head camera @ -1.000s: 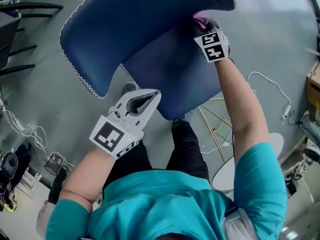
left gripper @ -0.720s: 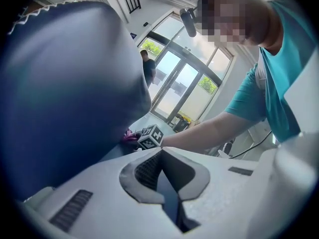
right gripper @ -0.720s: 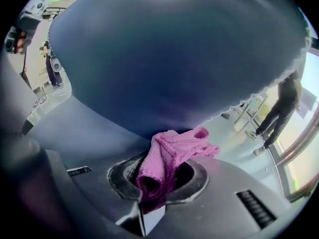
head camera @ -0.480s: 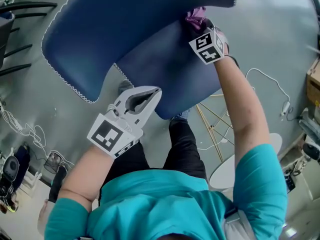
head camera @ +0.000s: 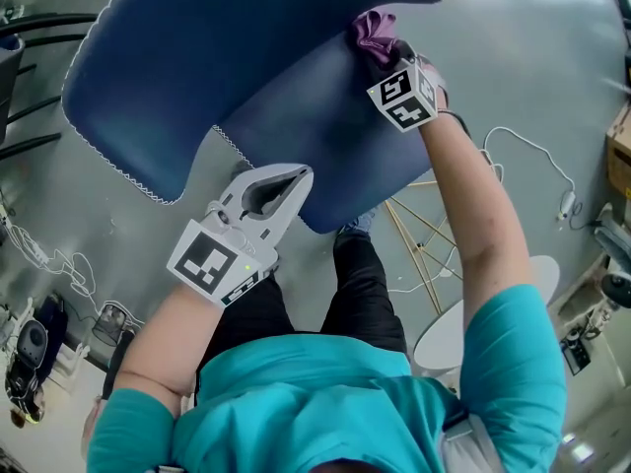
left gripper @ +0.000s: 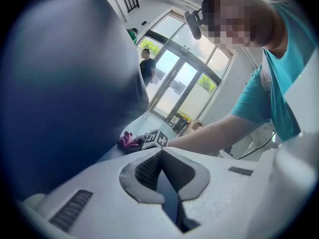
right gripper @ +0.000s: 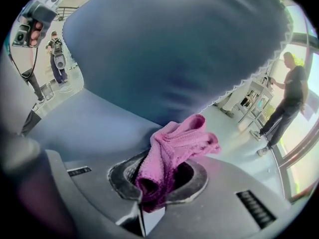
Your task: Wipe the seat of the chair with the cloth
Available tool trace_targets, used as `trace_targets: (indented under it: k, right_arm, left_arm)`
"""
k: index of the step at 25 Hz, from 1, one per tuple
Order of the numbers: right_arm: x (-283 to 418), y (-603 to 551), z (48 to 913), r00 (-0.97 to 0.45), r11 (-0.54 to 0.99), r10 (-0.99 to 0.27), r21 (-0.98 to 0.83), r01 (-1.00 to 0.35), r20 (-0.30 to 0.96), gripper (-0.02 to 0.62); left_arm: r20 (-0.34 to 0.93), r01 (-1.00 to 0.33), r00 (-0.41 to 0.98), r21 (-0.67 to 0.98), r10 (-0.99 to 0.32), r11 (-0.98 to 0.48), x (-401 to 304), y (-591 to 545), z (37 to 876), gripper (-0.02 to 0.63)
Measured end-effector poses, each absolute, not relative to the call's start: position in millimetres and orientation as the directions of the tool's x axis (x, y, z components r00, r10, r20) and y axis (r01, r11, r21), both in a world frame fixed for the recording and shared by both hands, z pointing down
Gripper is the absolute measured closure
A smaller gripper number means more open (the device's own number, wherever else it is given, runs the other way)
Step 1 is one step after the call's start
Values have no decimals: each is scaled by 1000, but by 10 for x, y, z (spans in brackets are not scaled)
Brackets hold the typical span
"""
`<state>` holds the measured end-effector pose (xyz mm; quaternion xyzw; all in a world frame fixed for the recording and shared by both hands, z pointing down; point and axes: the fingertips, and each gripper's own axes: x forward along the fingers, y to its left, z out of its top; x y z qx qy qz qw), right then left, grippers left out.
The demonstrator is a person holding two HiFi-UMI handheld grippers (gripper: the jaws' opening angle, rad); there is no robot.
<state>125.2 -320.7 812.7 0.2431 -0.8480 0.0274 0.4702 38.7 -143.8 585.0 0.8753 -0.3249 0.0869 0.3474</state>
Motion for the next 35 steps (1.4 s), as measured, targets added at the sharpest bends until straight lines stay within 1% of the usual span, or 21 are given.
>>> trace_targets:
  k: [13,35]
  right_arm:
    - [1460,-2994,8144,-444,895,-353,160,-416,823,548]
    - [1729,-2610,8144,-445,907,-321,135,-400,836,548]
  left_arm:
    - [407,-661,749,516,-523,-545,417,-1549,5933,603]
    - [397,-644,763,526,-510,-555,601,-1392,5933,603]
